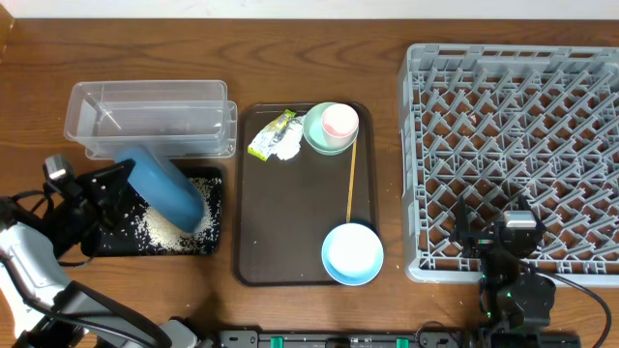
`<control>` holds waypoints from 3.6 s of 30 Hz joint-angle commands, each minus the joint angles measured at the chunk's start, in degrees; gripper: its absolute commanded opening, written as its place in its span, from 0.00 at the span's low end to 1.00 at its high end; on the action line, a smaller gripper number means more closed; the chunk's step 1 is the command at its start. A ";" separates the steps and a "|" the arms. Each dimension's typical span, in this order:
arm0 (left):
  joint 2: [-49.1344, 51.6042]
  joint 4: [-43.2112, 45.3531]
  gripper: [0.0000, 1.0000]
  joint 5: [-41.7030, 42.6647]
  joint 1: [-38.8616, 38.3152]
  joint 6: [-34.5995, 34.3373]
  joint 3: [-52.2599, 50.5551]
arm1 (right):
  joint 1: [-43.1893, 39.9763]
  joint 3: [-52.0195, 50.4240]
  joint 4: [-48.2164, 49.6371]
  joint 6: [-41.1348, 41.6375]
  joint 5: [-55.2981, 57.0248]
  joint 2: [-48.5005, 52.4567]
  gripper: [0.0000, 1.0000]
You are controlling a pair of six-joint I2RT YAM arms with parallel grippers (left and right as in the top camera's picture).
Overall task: Sort waste into correct bins and load items into the dishwasher rack
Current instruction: 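Tilt the blue plate with the left gripper to dump rice onto black tray, then carry the blue plate back and set it on the brown tray, then move the left gripper to the snack wrapper and grasp it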
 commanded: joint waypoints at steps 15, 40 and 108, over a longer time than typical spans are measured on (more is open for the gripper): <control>-35.36 -14.49 0.06 -9.79 -8.50 13.77 0.46 | -0.33 -0.07 -0.26 -0.90 -0.17 -0.31 0.99; -20.24 -4.92 0.06 -69.83 -80.41 -16.87 16.96 | -0.33 -0.07 -0.26 -0.90 -0.17 -0.31 0.99; -1.51 10.95 0.73 -94.07 -84.76 -23.91 18.08 | -0.33 -0.07 -0.26 -0.90 -0.17 -0.31 0.99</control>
